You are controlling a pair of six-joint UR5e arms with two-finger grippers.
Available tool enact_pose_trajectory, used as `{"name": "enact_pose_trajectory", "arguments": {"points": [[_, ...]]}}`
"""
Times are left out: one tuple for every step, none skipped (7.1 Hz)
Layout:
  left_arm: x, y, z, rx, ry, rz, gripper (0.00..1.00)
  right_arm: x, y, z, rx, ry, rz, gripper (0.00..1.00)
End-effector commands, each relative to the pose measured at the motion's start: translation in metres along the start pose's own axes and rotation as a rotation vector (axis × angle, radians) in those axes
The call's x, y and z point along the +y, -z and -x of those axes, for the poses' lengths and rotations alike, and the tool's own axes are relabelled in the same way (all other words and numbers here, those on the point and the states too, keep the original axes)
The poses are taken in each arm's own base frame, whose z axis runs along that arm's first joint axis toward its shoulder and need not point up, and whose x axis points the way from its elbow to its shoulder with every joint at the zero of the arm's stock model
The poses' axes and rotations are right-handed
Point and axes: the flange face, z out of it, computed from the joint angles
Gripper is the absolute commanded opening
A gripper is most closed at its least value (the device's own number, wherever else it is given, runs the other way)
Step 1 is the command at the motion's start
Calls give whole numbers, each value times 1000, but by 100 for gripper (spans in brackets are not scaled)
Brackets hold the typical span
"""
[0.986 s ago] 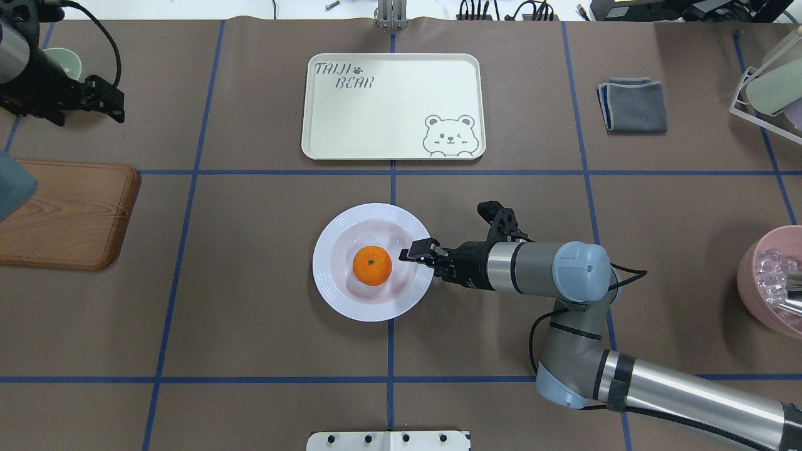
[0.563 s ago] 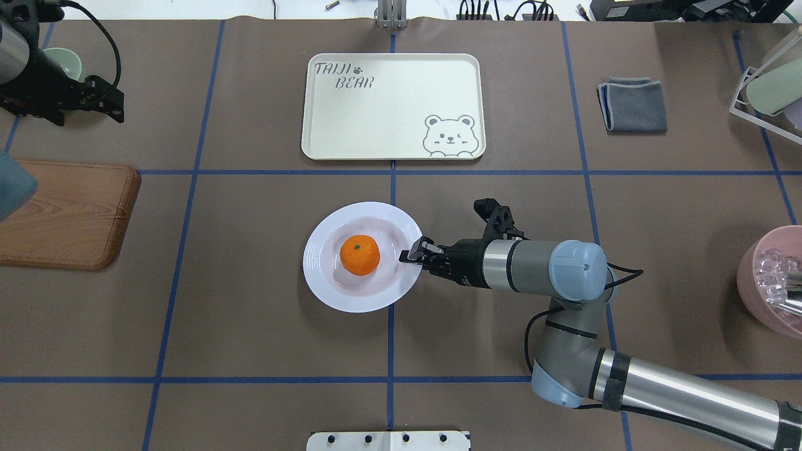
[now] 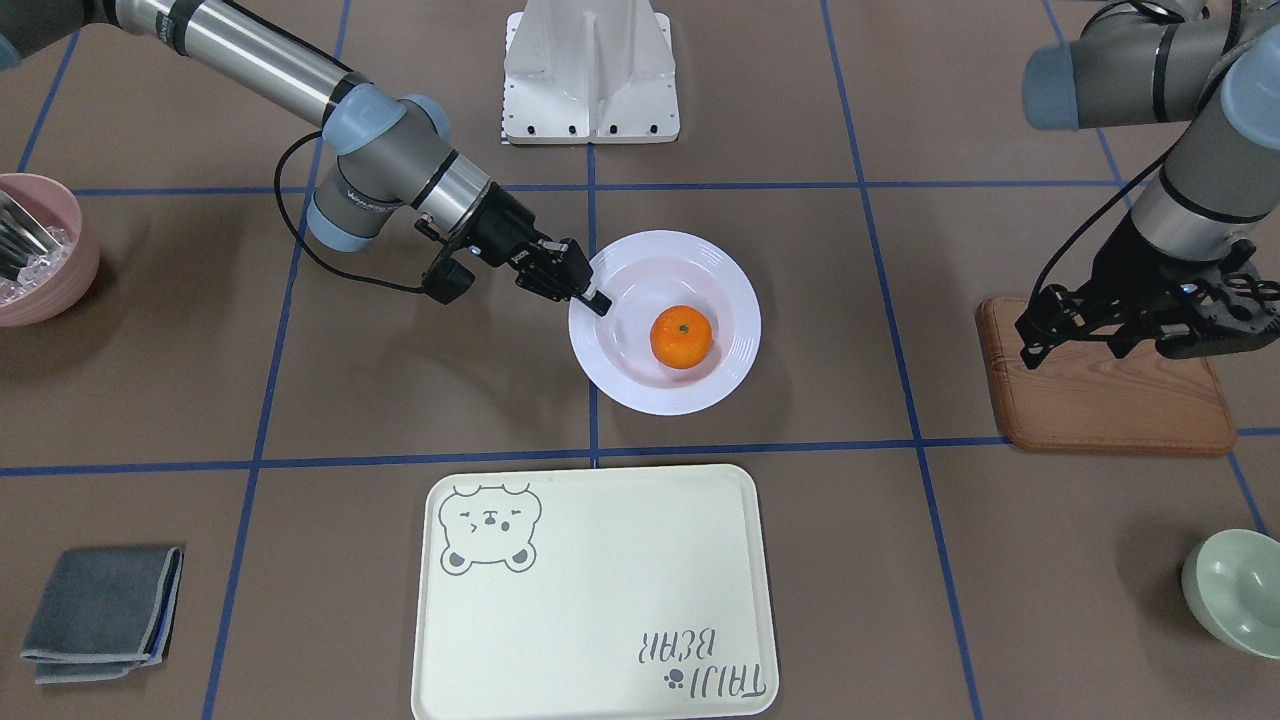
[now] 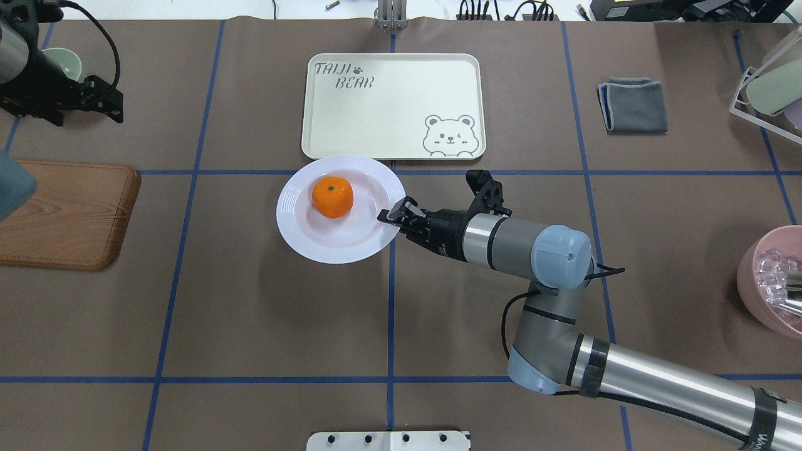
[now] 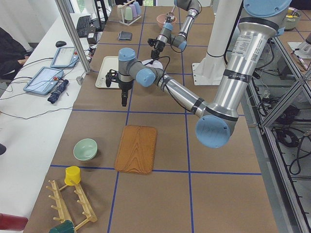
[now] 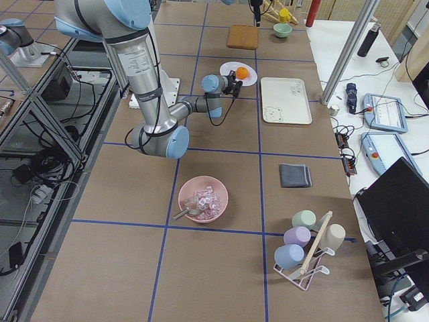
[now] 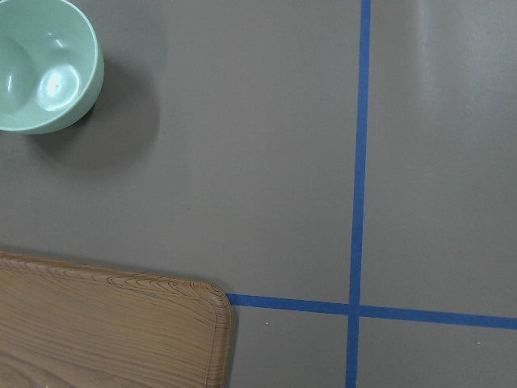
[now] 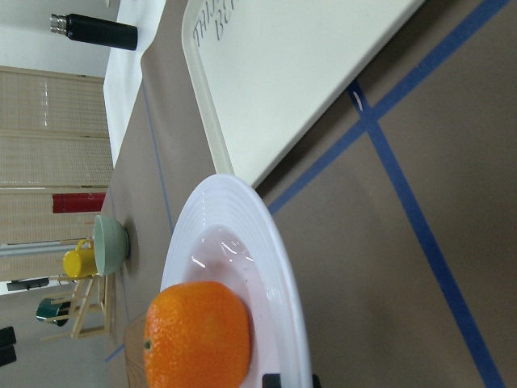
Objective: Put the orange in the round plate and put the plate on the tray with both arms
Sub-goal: 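Slide the plate with the right gripper onto the cream bear tray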
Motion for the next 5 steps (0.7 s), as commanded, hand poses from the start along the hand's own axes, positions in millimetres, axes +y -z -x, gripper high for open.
{"name": "enact_pose_trajectory", "arguments": {"points": [[0, 0, 1, -1, -1, -1, 99, -56, -1, 39, -10, -6, -125, 0], [0, 1, 0, 1, -1, -1, 99, -87, -19, 59, 39, -5, -198, 0], [0, -1, 0, -1, 0, 2, 99, -115, -47, 66, 73, -5, -245, 0], [0, -3, 1, -4, -1, 5, 99, -140, -75, 72, 109, -7, -286, 0], [-1, -3, 2, -5, -2, 6, 99, -160, -88, 70, 145, -12, -316, 0]]}}
